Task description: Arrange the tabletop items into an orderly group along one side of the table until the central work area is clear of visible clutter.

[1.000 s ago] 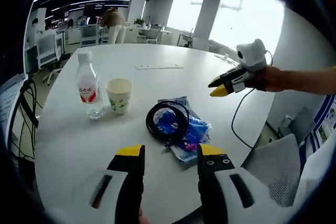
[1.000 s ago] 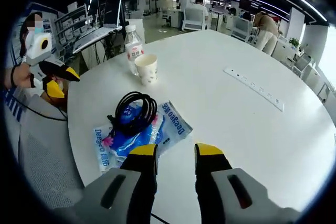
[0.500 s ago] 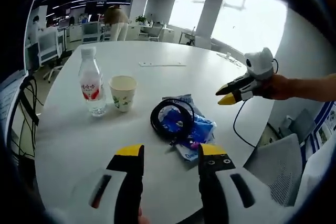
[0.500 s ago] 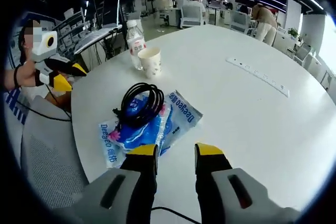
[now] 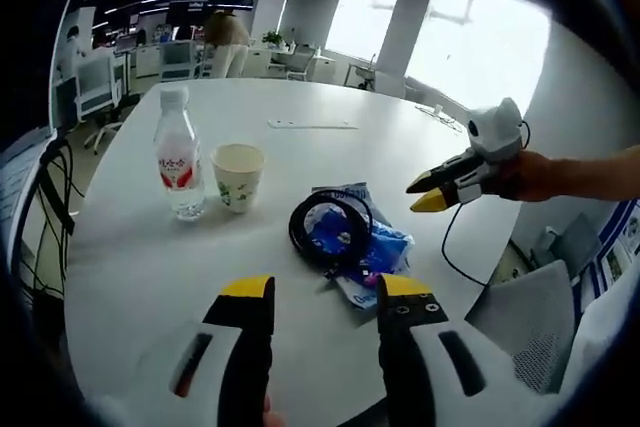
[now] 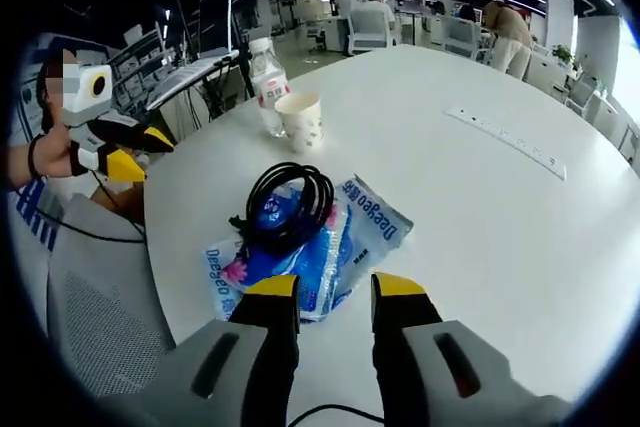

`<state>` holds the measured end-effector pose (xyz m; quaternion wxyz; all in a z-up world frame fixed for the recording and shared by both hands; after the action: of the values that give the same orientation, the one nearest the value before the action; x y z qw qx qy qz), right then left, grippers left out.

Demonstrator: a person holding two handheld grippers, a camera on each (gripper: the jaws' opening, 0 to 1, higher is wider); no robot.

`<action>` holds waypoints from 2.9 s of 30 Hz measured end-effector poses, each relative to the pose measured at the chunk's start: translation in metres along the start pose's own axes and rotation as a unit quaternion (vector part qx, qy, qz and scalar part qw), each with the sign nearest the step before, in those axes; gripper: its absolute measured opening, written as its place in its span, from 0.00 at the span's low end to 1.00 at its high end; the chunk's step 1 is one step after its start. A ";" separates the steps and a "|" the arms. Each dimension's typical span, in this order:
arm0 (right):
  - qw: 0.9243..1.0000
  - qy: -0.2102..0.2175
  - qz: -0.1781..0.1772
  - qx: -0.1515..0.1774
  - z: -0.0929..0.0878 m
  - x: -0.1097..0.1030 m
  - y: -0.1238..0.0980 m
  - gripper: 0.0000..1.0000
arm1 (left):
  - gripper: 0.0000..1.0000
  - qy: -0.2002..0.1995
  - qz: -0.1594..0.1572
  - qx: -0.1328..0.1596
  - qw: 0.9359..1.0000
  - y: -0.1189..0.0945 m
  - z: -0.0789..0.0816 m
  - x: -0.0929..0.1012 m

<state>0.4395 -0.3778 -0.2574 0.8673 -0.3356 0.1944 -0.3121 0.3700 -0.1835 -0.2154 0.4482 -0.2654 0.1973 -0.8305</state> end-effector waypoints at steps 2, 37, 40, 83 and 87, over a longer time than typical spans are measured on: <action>1.000 0.001 0.004 0.001 0.001 -0.004 0.003 0.27 | 0.40 -0.006 -0.001 0.006 1.000 -0.002 0.002 0.001; 0.997 0.072 0.014 -0.007 0.036 -0.022 0.059 0.24 | 0.40 0.004 -0.002 0.008 1.000 -0.016 -0.015 0.003; 0.997 0.083 0.010 -0.005 0.039 -0.019 0.061 0.24 | 0.40 0.003 -0.003 0.008 1.000 -0.016 -0.015 0.004; 0.992 -0.047 -0.051 -0.105 0.031 -0.010 0.103 0.16 | 0.40 -0.023 0.012 0.011 1.000 -0.027 -0.024 -0.014; 0.992 -0.047 -0.050 -0.105 0.032 -0.012 0.102 0.16 | 0.40 -0.023 0.013 0.012 1.000 -0.027 -0.024 -0.014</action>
<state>0.4897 -0.2961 -0.3055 0.8187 -0.4480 0.1681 -0.3173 0.3446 -0.1561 -0.2225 0.4662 -0.2771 0.1803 -0.8206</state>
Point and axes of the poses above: the point that each gripper's makers call its tool centre point, and the gripper's own axes: y roughly forward along the fingers, x roughly to its right, z roughly out of its top, the point moved 1 cm from there along -y, roughly backward along the fingers, and after that the axes turned 1 degree about x, right-handed, at the moved point
